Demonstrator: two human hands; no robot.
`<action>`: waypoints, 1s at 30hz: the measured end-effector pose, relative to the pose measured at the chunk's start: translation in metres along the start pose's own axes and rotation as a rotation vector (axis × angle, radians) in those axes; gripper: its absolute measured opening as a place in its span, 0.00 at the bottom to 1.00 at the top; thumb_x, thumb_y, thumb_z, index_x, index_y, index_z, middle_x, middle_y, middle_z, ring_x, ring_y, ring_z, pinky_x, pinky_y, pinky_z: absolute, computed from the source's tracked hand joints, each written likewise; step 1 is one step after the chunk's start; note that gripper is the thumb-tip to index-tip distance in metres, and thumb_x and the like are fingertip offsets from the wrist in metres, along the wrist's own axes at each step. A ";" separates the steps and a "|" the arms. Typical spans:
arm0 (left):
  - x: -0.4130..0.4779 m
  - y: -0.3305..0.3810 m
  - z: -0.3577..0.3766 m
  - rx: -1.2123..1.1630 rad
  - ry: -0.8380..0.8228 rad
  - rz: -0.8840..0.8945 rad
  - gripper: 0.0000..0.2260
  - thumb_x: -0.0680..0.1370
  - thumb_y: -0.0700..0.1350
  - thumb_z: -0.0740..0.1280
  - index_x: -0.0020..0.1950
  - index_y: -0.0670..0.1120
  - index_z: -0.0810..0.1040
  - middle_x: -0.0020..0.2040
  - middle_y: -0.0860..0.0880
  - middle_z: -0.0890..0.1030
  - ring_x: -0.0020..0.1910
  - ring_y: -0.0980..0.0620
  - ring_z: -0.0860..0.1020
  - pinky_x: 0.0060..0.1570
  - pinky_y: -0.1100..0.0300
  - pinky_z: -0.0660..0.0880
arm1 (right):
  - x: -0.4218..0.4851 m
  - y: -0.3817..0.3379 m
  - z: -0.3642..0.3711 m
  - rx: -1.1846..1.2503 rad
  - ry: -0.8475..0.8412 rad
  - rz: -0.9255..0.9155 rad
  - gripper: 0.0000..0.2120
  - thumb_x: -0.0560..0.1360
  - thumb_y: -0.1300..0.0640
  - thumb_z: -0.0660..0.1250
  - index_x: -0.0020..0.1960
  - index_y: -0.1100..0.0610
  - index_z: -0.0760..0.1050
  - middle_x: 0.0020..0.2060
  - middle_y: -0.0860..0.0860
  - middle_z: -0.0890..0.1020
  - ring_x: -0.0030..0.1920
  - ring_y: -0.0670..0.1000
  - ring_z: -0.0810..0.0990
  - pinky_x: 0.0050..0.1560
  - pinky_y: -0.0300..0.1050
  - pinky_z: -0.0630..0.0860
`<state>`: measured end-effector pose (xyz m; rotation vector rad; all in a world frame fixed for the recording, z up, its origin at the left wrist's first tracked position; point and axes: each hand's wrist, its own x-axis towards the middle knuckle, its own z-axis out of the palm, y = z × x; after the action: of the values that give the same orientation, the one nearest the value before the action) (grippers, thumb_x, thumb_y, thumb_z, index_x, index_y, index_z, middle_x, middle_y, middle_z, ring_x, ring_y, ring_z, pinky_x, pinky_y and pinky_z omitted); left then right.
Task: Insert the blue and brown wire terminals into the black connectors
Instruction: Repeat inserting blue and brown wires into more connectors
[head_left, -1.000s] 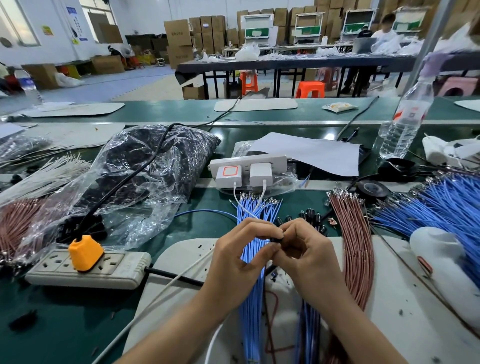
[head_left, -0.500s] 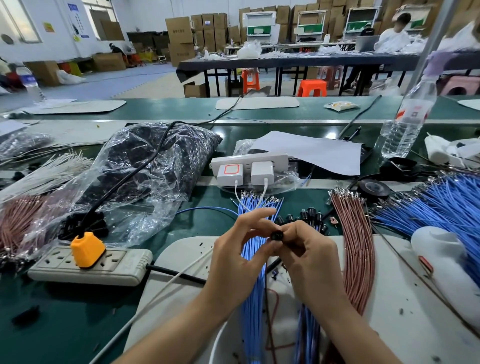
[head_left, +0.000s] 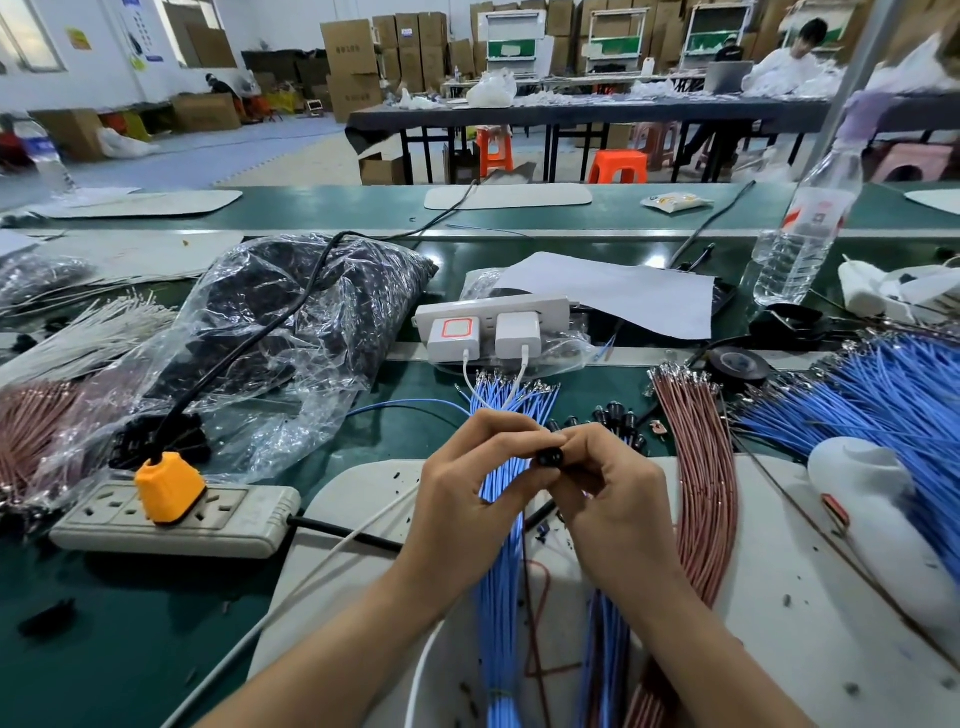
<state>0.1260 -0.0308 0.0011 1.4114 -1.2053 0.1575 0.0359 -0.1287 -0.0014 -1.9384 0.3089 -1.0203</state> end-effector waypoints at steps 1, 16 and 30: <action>0.000 0.001 0.000 0.005 -0.003 -0.001 0.12 0.72 0.36 0.71 0.54 0.46 0.81 0.50 0.49 0.79 0.50 0.53 0.79 0.53 0.61 0.75 | 0.000 0.000 0.000 -0.004 -0.001 -0.006 0.12 0.69 0.74 0.70 0.41 0.58 0.76 0.35 0.52 0.80 0.36 0.50 0.79 0.38 0.43 0.77; -0.003 -0.002 0.002 -0.036 0.020 -0.023 0.10 0.71 0.39 0.72 0.52 0.48 0.82 0.47 0.53 0.79 0.47 0.55 0.79 0.49 0.66 0.73 | -0.001 0.002 0.000 -0.043 -0.024 -0.006 0.07 0.70 0.72 0.70 0.41 0.62 0.76 0.38 0.52 0.81 0.37 0.46 0.79 0.38 0.37 0.76; -0.002 -0.016 0.005 -0.217 0.105 -0.242 0.07 0.76 0.42 0.67 0.48 0.55 0.76 0.45 0.56 0.83 0.46 0.56 0.81 0.47 0.65 0.75 | 0.038 0.000 -0.026 -0.207 0.071 0.202 0.14 0.73 0.69 0.67 0.50 0.52 0.79 0.45 0.45 0.82 0.47 0.41 0.81 0.52 0.30 0.75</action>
<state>0.1338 -0.0379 -0.0126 1.3278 -0.9274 -0.0651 0.0400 -0.1661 0.0253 -2.0078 0.6595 -0.9552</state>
